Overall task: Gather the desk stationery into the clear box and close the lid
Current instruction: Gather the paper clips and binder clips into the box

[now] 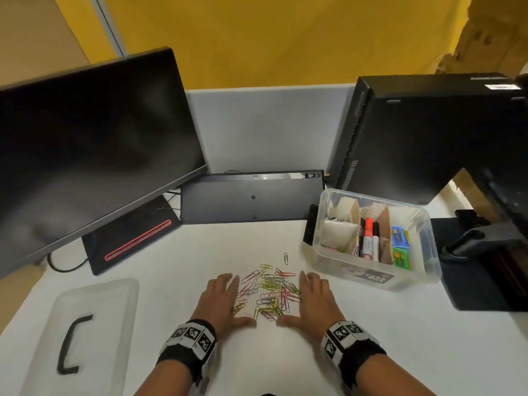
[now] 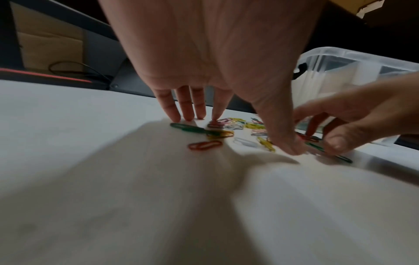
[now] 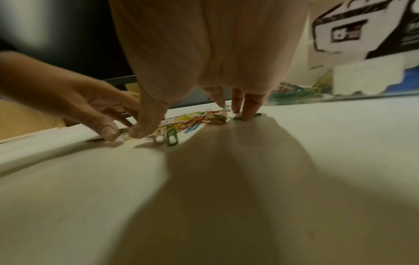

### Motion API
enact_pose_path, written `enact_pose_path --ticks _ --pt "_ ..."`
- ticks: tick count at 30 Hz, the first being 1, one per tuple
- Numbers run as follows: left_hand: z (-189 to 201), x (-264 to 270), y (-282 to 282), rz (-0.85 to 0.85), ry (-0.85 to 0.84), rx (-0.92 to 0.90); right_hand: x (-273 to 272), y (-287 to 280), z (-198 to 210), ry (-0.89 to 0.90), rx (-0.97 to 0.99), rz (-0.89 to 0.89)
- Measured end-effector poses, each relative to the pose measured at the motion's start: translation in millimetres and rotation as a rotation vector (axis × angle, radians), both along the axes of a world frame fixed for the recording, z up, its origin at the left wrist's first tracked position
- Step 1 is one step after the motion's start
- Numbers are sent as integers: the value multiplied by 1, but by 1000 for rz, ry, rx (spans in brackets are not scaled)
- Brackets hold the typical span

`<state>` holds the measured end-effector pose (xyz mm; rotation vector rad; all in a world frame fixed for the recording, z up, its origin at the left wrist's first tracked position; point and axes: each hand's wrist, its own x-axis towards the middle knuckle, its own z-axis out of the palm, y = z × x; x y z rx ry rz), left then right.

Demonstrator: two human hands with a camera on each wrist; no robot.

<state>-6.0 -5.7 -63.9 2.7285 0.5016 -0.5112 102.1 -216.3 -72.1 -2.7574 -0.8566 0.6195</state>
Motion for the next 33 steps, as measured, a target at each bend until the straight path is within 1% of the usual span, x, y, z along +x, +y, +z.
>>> enact_pose_path --ticks 5,8,10,14,21,27,30,33 --pt "-9 9 -18 -43 -118 -55 -9 16 -8 9 58 86" --pt "-11 19 -27 -22 -188 -135 -13 20 -8 45 161 59" --pt "-10 25 -31 -24 -229 -154 -15 22 -6 53 220 25" --pt "-7 34 -34 -62 -245 -136 -22 28 -5 44 231 -17" --pt "-2 40 -32 -90 -217 -124 -22 36 -5 30 241 -109" --pt "-2 36 -23 -24 -220 -166 -13 28 6 76 301 -138" --pt "0 33 -21 23 -254 -198 -8 26 9 141 327 -201" --pt "5 30 -18 81 -316 -246 -3 20 13 202 395 -259"
